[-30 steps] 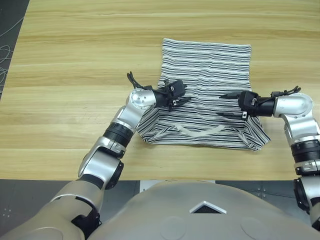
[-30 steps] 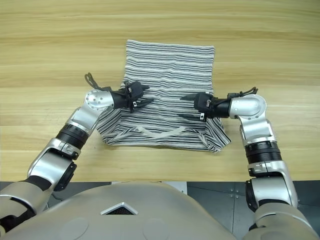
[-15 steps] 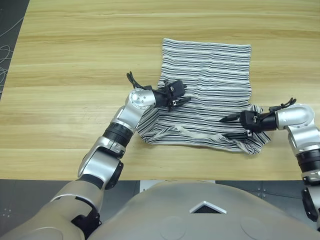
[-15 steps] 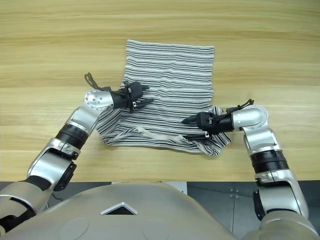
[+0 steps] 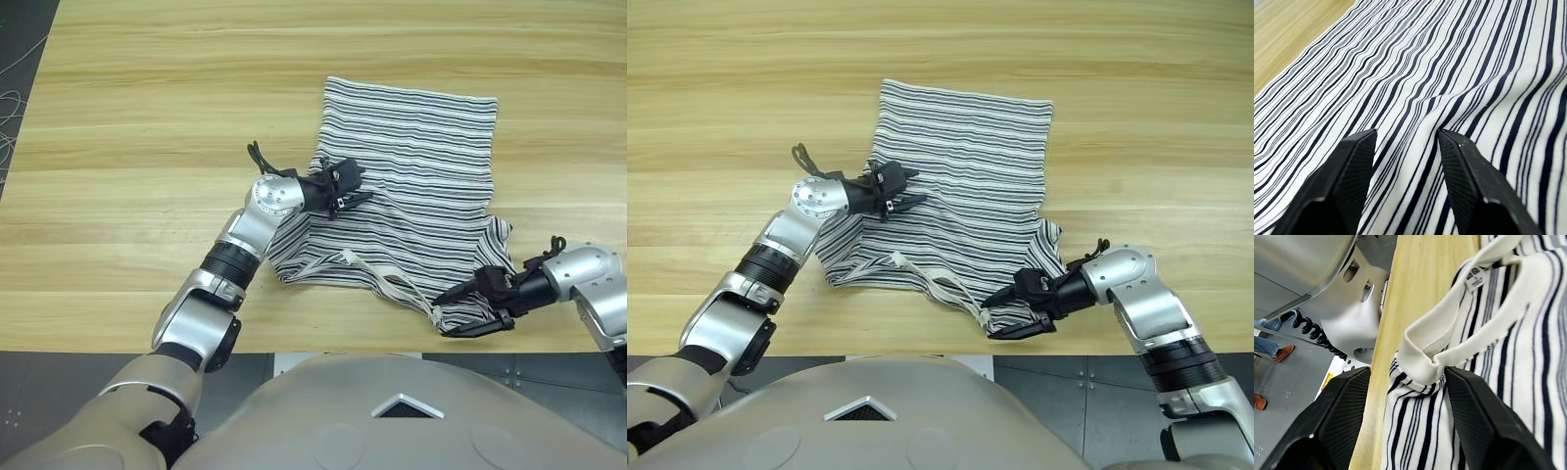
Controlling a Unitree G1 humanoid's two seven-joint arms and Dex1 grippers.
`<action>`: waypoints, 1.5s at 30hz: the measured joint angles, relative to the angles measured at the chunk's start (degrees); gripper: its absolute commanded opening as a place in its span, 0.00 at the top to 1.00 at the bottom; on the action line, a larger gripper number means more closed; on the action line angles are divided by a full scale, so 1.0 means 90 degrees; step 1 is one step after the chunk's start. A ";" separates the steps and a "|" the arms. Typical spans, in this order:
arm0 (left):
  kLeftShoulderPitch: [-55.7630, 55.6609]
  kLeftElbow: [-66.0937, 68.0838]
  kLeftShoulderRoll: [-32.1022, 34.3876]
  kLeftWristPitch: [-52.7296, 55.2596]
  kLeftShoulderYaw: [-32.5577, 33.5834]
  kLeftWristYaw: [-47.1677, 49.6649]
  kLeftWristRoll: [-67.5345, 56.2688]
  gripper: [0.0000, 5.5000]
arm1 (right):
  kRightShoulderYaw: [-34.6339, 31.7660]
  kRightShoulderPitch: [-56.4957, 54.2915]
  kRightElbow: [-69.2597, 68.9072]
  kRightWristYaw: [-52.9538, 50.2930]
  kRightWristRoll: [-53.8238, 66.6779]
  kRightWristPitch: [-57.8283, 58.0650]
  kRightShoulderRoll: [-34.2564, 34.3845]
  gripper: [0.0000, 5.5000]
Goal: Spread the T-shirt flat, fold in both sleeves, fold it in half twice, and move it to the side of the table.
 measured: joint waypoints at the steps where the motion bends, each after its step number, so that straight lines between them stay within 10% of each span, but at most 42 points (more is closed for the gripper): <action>1: 0.0006 -0.0005 0.0000 0.0000 0.0002 0.0001 0.0000 0.58 | 0.0007 0.0001 0.0003 -0.0001 -0.0103 -0.0081 -0.0054 0.49; 45: -0.0862 0.1710 -0.0193 -0.0455 0.0469 0.1270 0.0452 0.58 | 0.0166 -0.0844 0.1780 -0.0842 -0.1026 -0.2457 -0.1057 0.49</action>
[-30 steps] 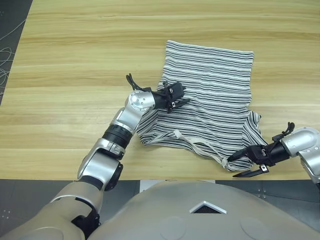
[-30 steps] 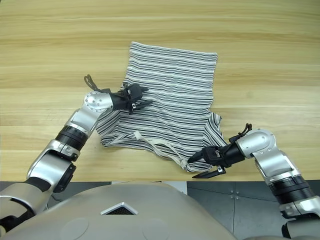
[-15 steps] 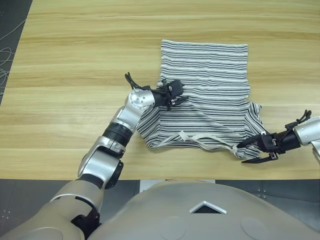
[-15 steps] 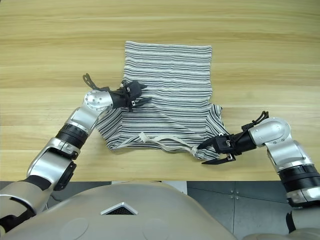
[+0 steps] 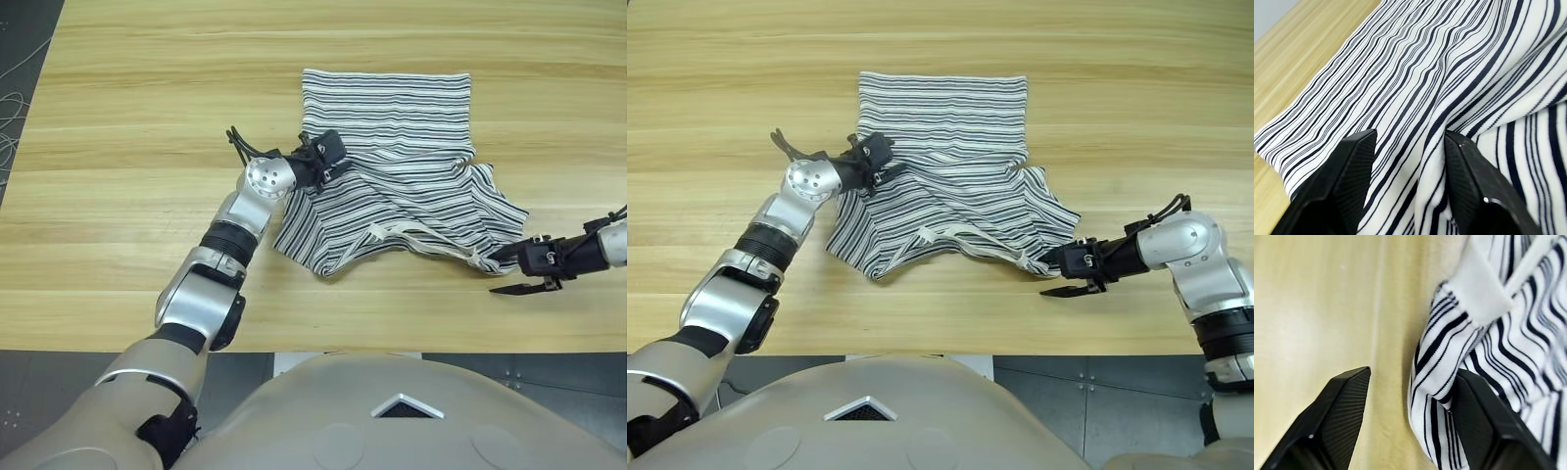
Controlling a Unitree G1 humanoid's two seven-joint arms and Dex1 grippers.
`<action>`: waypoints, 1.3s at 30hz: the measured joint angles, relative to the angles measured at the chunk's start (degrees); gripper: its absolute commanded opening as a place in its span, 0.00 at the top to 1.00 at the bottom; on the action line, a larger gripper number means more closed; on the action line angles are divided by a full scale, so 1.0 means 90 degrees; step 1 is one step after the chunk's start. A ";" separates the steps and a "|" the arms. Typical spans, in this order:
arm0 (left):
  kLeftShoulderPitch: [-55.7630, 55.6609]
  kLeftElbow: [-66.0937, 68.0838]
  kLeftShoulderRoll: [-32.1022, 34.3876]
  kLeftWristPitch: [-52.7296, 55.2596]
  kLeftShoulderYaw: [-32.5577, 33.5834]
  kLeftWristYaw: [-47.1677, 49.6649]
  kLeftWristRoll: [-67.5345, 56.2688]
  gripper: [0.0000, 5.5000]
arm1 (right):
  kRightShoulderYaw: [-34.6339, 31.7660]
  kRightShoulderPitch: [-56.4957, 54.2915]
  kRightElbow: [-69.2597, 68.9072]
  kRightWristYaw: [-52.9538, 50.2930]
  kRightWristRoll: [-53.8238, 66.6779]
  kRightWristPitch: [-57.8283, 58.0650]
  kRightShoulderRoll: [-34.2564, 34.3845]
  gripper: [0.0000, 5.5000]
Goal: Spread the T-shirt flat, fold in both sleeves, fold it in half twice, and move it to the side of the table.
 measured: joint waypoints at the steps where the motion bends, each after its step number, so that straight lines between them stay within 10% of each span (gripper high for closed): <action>1: 0.0001 0.0009 -0.0005 -0.0024 0.0009 -0.0001 0.0002 0.58 | -0.0003 0.0107 -0.0130 0.0023 0.0149 0.0166 0.0004 0.49; 18: 0.0595 -0.1042 0.0011 0.0107 0.0097 -0.0795 -0.0132 0.58 | -0.1223 -0.0577 -0.0802 0.0028 0.1975 0.2898 0.0755 0.49; 26: 0.0849 -0.1514 0.0057 0.0239 0.0078 -0.1039 -0.0141 0.58 | -0.0875 -0.1243 0.0264 -0.2398 0.0129 0.2460 0.1897 0.49; 39: 0.1145 -0.2487 0.0226 0.0376 0.0306 -0.1463 -0.0576 0.58 | -0.0389 -0.1481 0.0711 -0.2420 -0.0770 0.1843 0.1832 0.49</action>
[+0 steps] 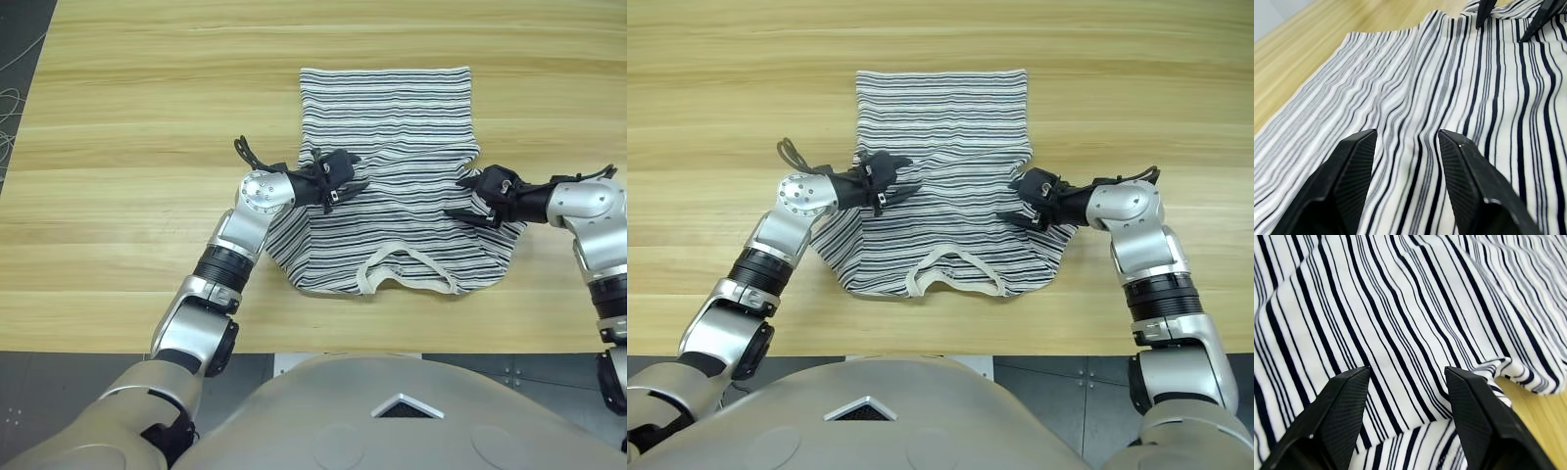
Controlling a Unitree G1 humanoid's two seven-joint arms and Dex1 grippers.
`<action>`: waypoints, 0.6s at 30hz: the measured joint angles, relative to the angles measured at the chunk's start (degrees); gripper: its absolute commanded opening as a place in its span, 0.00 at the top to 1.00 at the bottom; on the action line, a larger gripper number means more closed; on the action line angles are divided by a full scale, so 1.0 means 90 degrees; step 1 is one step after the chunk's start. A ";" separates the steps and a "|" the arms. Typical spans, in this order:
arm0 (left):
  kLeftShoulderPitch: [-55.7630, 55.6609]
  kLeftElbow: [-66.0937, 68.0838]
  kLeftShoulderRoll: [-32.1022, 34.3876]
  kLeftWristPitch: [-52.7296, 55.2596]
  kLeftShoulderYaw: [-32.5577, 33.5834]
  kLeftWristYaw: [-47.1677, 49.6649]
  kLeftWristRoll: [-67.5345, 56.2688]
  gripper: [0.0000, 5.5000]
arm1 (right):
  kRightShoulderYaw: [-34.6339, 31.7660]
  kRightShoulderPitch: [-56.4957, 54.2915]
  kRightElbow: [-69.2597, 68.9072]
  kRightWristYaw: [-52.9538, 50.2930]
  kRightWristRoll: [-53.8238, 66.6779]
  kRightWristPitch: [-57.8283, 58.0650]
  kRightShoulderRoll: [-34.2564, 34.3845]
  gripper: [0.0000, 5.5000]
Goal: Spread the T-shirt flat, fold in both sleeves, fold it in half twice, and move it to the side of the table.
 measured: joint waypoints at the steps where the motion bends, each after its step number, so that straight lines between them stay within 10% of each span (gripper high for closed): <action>1: 0.0015 -0.0124 -0.0006 0.0039 0.0069 -0.0037 -0.0134 0.58 | -0.0019 0.0010 0.0117 0.0145 0.0022 -0.0027 -0.0106 0.49; 9: 0.0325 -0.0981 0.0160 0.0515 0.0219 -0.0449 -0.0626 0.58 | -0.0214 0.0196 0.0305 0.0568 0.0239 -0.0164 -0.0477 0.49; 18: 0.1231 -0.2058 0.0639 0.1025 -0.0189 -0.0992 -0.0688 0.58 | -0.1351 0.0481 -0.1986 -0.0215 0.2610 0.1388 0.1045 0.49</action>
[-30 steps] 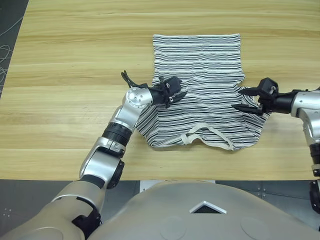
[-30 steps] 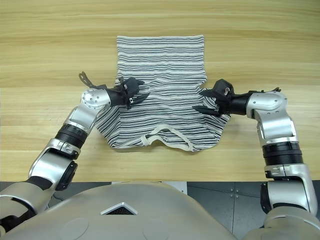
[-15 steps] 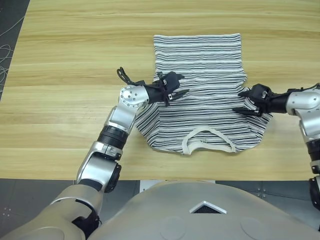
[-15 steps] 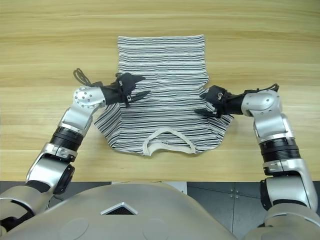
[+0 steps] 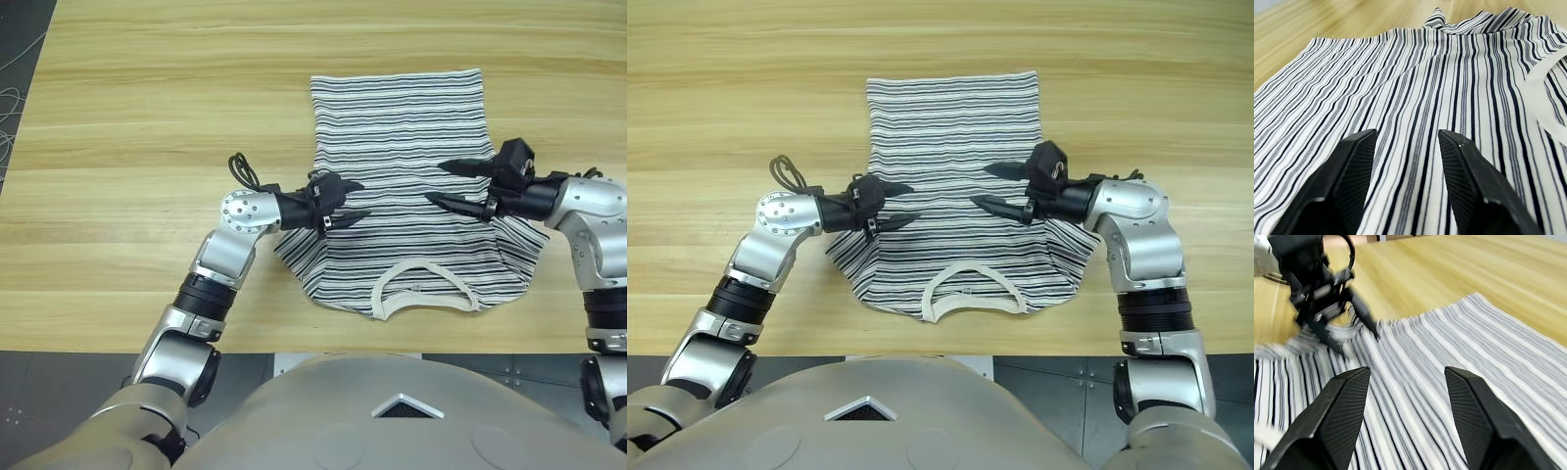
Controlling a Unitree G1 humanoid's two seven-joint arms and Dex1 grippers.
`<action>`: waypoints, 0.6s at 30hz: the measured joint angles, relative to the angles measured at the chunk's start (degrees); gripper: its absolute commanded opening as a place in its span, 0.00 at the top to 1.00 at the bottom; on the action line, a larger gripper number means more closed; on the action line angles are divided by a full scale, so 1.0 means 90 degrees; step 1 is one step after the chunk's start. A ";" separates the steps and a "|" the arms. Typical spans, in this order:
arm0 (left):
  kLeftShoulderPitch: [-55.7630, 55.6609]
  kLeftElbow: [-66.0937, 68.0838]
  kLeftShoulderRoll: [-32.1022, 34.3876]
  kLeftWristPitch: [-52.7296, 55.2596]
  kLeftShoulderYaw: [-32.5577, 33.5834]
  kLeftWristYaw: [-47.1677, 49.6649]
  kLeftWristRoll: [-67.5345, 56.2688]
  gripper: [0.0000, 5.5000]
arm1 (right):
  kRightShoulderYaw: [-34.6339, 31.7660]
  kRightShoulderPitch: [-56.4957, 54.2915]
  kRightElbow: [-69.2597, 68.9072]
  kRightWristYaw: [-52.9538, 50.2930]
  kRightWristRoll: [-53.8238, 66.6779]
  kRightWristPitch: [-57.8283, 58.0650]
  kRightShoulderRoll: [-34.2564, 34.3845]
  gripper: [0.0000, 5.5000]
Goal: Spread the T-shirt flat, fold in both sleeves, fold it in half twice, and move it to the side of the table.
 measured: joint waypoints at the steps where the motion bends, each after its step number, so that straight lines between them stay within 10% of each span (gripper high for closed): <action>1: 0.0137 -0.0117 0.0007 0.0053 -0.0010 0.0013 0.0000 0.58 | -0.0166 -0.0077 -0.0066 -0.0240 0.0094 0.0087 0.0129 0.49; 10: 0.2130 -0.2097 0.0873 0.1010 0.0214 0.0162 -0.0451 0.58 | -0.0710 -0.0340 -0.0243 -0.1441 0.0250 0.0196 0.0678 0.49; 18: 0.1765 -0.0902 0.1337 0.0364 0.0606 0.0139 -0.0486 0.58 | -0.0799 -0.0344 -0.0587 -0.1762 0.0405 0.0252 0.1006 0.49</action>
